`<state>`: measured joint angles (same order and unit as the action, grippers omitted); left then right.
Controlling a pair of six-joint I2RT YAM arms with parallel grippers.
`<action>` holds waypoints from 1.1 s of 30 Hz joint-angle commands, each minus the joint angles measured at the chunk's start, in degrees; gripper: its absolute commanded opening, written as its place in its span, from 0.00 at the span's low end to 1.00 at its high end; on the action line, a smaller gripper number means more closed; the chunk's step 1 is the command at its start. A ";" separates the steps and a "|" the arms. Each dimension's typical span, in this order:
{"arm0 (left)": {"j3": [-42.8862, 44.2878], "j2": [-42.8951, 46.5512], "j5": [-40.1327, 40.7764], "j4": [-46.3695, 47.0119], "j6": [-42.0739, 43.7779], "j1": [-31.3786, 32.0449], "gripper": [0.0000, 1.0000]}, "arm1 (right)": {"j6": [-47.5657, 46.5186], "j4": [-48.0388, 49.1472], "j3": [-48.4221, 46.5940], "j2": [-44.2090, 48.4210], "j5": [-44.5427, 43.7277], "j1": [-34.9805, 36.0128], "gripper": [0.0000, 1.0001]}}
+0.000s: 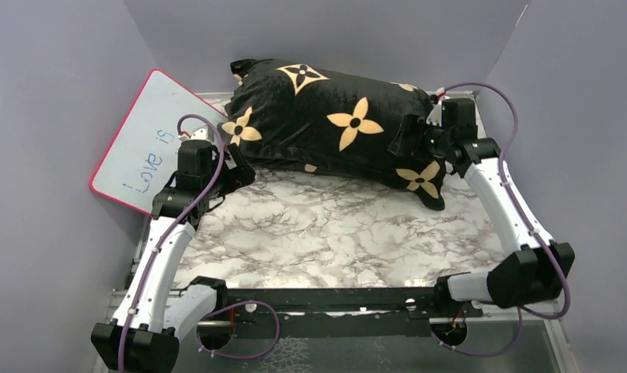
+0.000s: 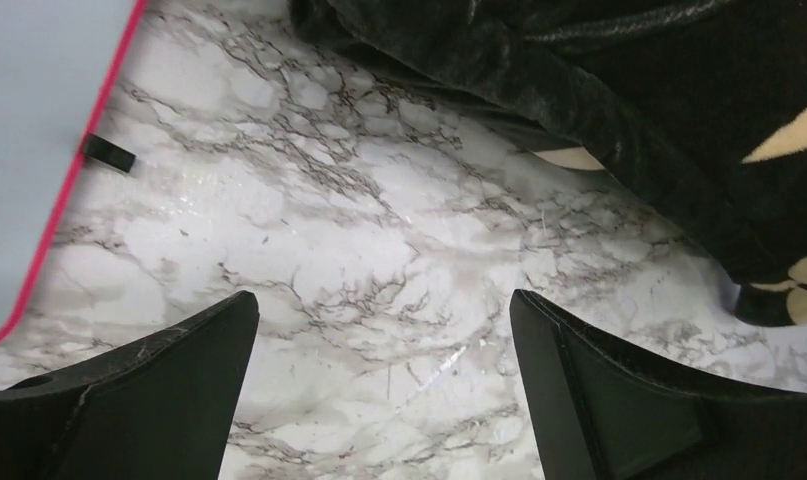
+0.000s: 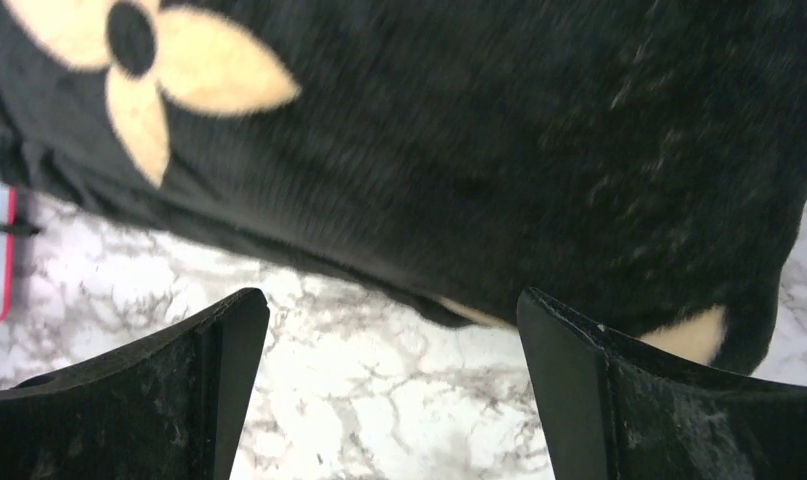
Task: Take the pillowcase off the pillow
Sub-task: Move the pillow to the center of the board.
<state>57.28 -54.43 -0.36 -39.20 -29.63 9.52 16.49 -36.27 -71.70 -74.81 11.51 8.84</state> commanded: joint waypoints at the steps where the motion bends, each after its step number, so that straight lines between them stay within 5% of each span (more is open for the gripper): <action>1: -1.32 3.89 -6.32 0.96 -3.25 0.34 0.99 | 2.52 2.93 -4.58 -6.90 -5.14 0.39 1.00; 6: -2.65 7.57 -7.74 0.97 -4.40 0.38 0.99 | 3.81 2.65 -7.56 -18.36 -0.22 0.50 0.93; 9: -3.18 9.24 -8.10 1.15 -4.74 0.41 0.99 | 3.99 4.44 -4.19 -22.59 1.08 0.54 0.62; 12: -3.09 9.40 -8.25 1.27 -4.42 0.45 0.99 | 5.44 9.23 5.24 -19.02 3.16 0.51 0.17; 14: -2.74 8.72 -8.43 1.72 -4.25 0.46 0.99 | 7.37 12.36 12.17 -13.44 2.37 0.53 0.03; 21: 4.31 1.29 -3.96 3.69 -0.89 0.50 0.99 | 10.48 6.68 28.71 12.72 -9.93 0.24 0.01; 27: 14.34 -12.43 2.99 8.39 4.74 -0.46 0.99 | 12.03 -0.64 28.70 26.30 -16.18 -0.22 0.01; 33: 18.87 -31.82 -20.47 16.63 5.76 -2.44 0.99 | 9.68 -1.92 23.80 23.18 -9.93 -0.17 0.01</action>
<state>74.52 -74.46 -3.79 -29.47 -26.00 8.01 27.42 -34.96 -44.51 -49.95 0.69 9.10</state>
